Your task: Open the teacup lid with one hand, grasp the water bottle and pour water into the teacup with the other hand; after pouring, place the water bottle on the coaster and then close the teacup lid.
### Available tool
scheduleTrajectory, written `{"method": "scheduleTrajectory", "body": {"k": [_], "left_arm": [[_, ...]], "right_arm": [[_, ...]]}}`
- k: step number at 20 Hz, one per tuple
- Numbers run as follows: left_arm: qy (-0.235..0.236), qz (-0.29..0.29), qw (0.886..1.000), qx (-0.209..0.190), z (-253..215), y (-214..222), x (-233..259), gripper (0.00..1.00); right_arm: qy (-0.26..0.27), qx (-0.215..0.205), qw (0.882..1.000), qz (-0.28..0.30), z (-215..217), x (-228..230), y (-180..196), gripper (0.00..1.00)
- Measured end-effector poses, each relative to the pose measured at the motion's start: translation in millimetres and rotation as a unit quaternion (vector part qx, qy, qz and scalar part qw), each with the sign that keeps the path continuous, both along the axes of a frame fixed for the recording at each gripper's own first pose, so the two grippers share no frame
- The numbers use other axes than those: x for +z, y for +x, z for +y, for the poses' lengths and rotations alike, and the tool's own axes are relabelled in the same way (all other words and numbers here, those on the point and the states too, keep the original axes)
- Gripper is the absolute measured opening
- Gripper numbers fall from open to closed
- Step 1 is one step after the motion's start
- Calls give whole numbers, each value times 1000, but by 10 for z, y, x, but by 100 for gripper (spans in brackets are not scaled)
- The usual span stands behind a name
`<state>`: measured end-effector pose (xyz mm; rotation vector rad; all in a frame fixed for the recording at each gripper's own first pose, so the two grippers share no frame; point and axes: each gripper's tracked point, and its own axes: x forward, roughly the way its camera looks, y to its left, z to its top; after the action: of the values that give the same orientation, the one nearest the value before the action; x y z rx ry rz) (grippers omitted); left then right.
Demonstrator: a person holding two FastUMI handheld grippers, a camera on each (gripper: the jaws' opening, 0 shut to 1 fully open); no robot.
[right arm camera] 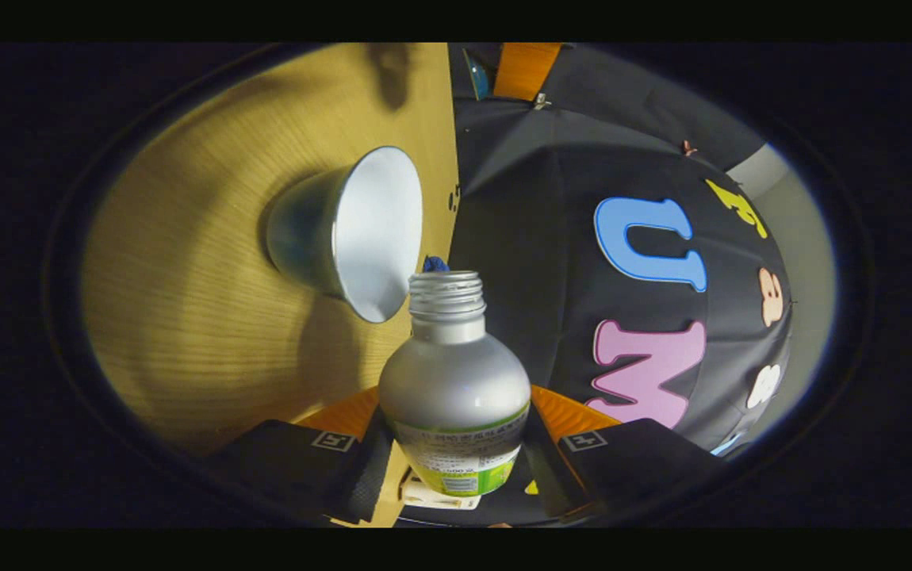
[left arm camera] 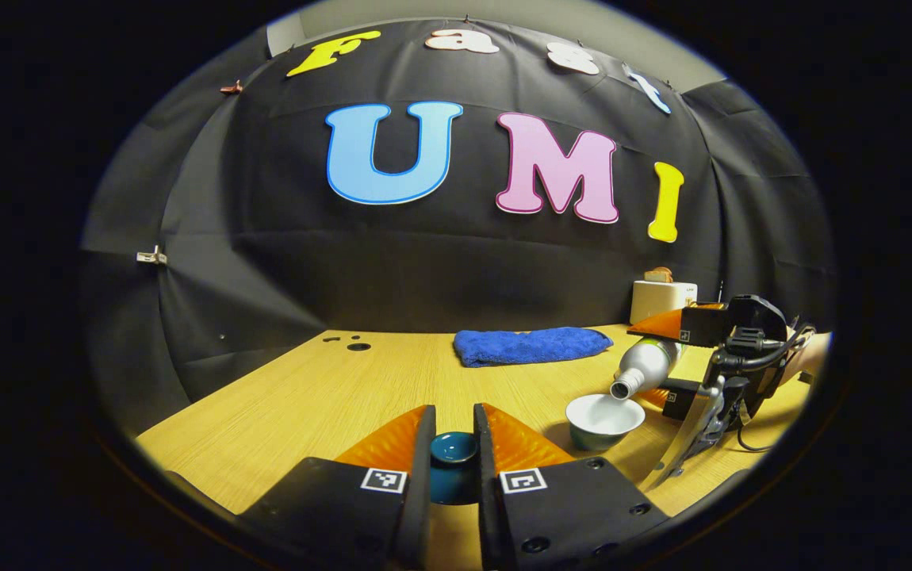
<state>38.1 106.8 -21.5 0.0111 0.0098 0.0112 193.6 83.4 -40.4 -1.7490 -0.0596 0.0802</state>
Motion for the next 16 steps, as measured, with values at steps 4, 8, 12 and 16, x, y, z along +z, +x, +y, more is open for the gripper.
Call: {"method": "scheduleTrajectory", "body": {"k": [4, 8, 12, 16], "left_arm": [[-4, 2, 1000, -1, -1, -12, -22, 29], [-3, 2, 1000, 0, 15, -18, -29, 29], [-2, 1, 1000, -1, 14, -20, -15, 29], [-2, 1, 1000, 0, 21, -24, -25, 29]], "right_arm": [[-16, 2, 1000, -8, -18, 54, 22, 78], [-21, 1, 1000, -12, -26, 111, 63, 78], [-44, 8, 999, -23, 9, 192, 83, 78], [-61, 12, 998, -28, 23, 218, 81, 78]]}}
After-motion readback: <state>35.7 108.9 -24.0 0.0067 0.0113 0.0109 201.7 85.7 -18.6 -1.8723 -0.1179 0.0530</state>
